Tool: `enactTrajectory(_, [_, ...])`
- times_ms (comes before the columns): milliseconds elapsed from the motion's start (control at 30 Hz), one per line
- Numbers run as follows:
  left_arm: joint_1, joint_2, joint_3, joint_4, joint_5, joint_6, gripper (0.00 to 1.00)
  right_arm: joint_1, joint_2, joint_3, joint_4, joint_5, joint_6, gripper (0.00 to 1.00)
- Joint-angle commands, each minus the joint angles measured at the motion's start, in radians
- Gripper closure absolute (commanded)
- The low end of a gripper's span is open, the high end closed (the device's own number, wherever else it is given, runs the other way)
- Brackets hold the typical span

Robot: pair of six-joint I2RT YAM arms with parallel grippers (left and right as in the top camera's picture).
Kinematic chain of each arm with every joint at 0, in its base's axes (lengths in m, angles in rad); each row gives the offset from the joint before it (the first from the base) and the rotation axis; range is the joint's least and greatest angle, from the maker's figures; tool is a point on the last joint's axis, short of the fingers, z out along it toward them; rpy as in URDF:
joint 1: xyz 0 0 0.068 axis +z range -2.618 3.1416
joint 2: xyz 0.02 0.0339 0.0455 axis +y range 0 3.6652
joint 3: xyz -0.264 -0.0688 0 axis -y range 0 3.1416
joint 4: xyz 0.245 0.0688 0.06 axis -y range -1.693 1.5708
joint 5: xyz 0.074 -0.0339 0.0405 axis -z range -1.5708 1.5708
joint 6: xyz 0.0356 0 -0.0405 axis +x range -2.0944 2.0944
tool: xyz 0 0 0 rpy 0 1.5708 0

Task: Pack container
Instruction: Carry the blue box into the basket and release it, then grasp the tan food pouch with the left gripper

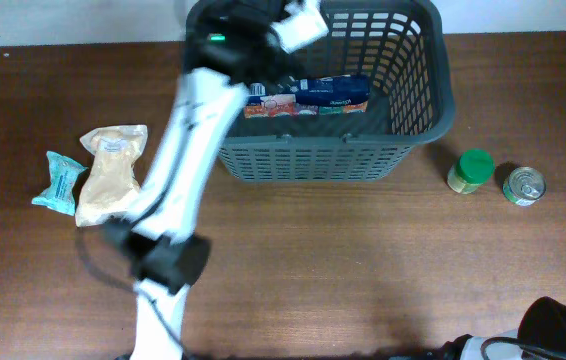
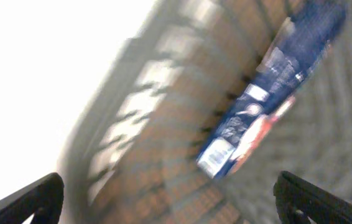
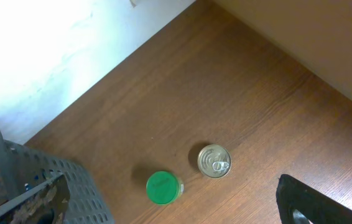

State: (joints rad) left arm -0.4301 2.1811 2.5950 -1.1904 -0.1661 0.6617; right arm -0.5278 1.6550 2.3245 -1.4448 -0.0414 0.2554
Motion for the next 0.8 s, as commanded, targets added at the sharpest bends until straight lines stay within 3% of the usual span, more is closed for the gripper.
enactTrajectory(0, [0.079,-0.236,0.047,-0.064,-0.044,-0.262,0.01,-0.005,-0.003,0.000,0.000,0.013,0.000,0.01])
enactTrajectory(100, [0.199,-0.320,0.047,-0.136,-0.083,-0.455,0.00,-0.005,-0.003,0.000,0.000,0.013,0.000,0.01])
enactTrajectory(200, [0.360,-0.343,0.047,-0.259,-0.052,-0.610,0.06,-0.005,-0.003,0.000,0.000,0.013,0.000,0.01])
enactTrajectory(300, [0.492,-0.316,0.013,-0.368,0.007,-0.683,0.21,-0.005,-0.003,0.000,0.000,0.013,0.000,0.01])
enactTrajectory(433, [0.591,-0.240,-0.107,-0.423,0.013,-0.692,0.21,-0.005,-0.003,0.000,0.000,0.013,0.000,0.01])
enactTrajectory(633, [0.628,-0.087,-0.344,-0.341,0.013,-0.689,0.17,-0.005,-0.003,0.000,0.000,0.013,0.000,0.01])
enactTrajectory(767, [0.634,0.024,-0.427,-0.272,0.046,-0.573,0.16,-0.005,-0.003,0.000,0.000,0.013,0.000,0.02])
